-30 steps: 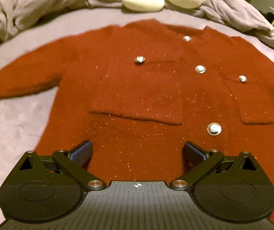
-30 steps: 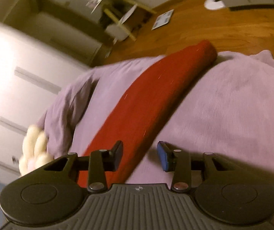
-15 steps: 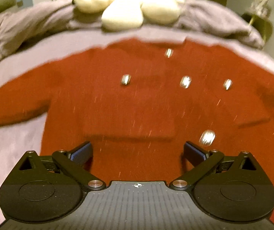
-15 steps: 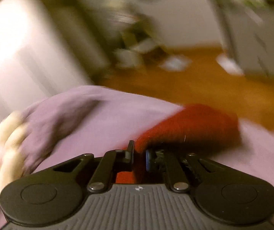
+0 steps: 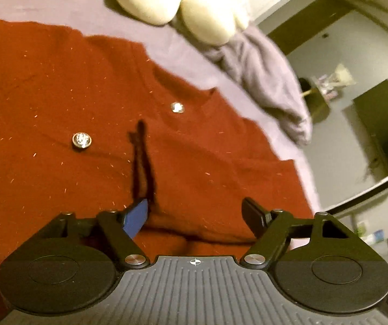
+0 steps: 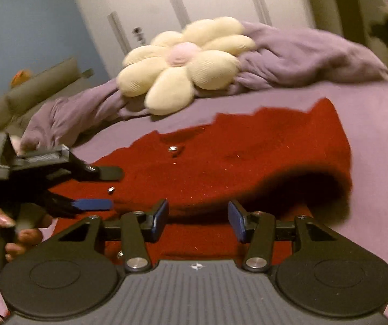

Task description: Fold small clothes

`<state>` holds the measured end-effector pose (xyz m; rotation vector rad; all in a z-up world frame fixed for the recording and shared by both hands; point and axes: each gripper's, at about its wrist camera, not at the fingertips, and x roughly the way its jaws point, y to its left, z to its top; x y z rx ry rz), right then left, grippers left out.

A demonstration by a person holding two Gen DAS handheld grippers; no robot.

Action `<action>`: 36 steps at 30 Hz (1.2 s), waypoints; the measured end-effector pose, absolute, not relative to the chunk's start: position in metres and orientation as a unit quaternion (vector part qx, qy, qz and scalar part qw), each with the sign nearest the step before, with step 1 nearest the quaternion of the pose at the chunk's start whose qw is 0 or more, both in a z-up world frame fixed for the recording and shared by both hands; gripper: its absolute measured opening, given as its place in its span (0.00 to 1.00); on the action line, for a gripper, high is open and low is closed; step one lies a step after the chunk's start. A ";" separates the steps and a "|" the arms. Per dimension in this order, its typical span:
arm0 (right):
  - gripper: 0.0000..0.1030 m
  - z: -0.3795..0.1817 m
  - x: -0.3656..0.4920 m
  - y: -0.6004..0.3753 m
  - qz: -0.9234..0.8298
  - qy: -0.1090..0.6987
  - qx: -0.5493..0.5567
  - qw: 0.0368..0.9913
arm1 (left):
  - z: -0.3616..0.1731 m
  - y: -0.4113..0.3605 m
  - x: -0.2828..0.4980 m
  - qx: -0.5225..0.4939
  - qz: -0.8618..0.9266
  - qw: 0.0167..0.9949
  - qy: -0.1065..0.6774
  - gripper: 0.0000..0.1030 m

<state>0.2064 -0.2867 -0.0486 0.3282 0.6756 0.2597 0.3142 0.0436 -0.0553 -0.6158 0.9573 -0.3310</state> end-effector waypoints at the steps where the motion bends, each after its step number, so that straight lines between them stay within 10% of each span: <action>1: 0.48 -0.050 0.203 -0.290 0.123 0.331 0.168 0.921 | -0.059 0.042 0.321 -0.276 -0.142 0.831 0.462 0.73; 6: 0.48 -0.056 0.196 -0.311 0.104 0.334 0.193 0.917 | -0.071 0.051 0.330 -0.311 -0.144 0.819 0.460 0.70; 9: 0.48 -0.060 0.198 -0.317 0.092 0.336 0.211 0.913 | -0.075 0.053 0.333 -0.311 -0.140 0.817 0.466 0.53; 11: 0.48 -0.062 0.199 -0.319 0.086 0.338 0.225 0.910 | -0.076 0.052 0.335 -0.299 -0.138 0.818 0.471 0.24; 14: 0.48 -0.059 0.202 -0.315 0.078 0.339 0.225 0.910 | -0.070 0.052 0.336 -0.287 -0.147 0.824 0.466 0.18; 27: 0.57 -0.062 0.246 -0.320 0.040 0.340 0.301 0.890 | -0.016 0.133 0.344 -0.223 -0.076 0.892 0.385 0.19; 31: 0.57 -0.074 0.264 -0.328 0.024 0.353 0.361 0.863 | -0.051 0.148 0.343 -0.248 -0.062 0.870 0.422 0.43; 36: 0.33 -0.088 0.278 -0.329 -0.008 0.367 0.385 0.847 | -0.062 0.153 0.345 -0.273 -0.054 0.868 0.412 0.17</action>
